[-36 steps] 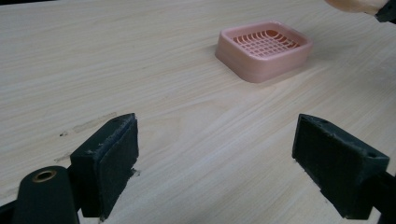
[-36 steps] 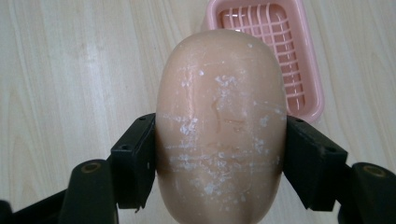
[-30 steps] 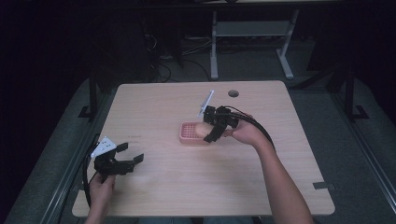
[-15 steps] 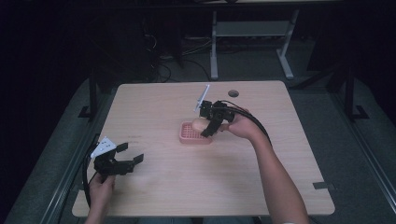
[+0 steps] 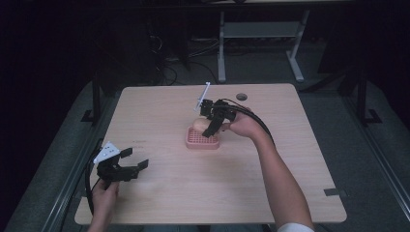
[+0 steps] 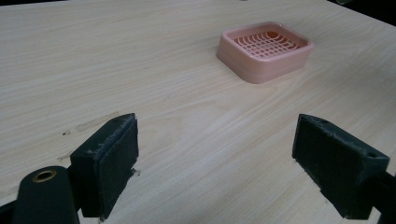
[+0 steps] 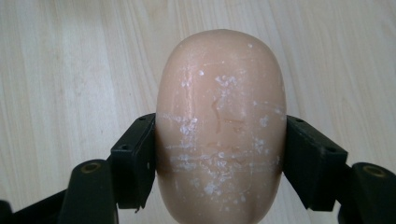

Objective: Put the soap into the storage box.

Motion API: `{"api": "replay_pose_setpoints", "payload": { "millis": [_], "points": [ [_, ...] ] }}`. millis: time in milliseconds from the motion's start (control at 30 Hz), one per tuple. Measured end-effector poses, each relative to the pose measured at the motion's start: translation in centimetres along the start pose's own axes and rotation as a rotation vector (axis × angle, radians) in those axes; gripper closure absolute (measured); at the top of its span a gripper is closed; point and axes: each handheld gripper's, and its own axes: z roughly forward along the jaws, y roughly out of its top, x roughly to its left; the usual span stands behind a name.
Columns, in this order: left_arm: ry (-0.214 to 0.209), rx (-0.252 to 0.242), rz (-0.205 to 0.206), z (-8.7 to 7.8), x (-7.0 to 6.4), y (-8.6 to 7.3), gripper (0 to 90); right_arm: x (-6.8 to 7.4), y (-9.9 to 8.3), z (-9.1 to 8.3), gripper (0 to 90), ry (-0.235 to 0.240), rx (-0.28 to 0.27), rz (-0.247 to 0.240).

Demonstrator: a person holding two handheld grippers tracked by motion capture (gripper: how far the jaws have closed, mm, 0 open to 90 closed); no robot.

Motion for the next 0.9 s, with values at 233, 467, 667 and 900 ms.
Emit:
{"api": "replay_pose_setpoints", "payload": {
  "millis": [233, 467, 667, 900],
  "points": [
    [0.001, 0.001, -0.001, 0.0, 0.0, 0.0, 14.3, -0.5, 0.9, 0.4, 31.9, 0.004, 0.014, -0.006],
    [0.002, -0.001, -0.004, 0.0, 0.0, 0.0, 14.2, -0.9, 1.1, 1.2, 31.9, 0.014, 0.025, -0.001],
    [0.002, 0.003, -0.003, 0.0, 0.0, 0.0, 14.3, -1.4, 1.0, 2.3, 31.9, 0.024, 0.028, 0.011],
    [0.000, -0.001, -0.007, 0.0, 0.0, 0.0, 14.2, -1.8, 0.7, 3.6, 31.8, 0.044, 0.052, 0.041]
  ]
}}
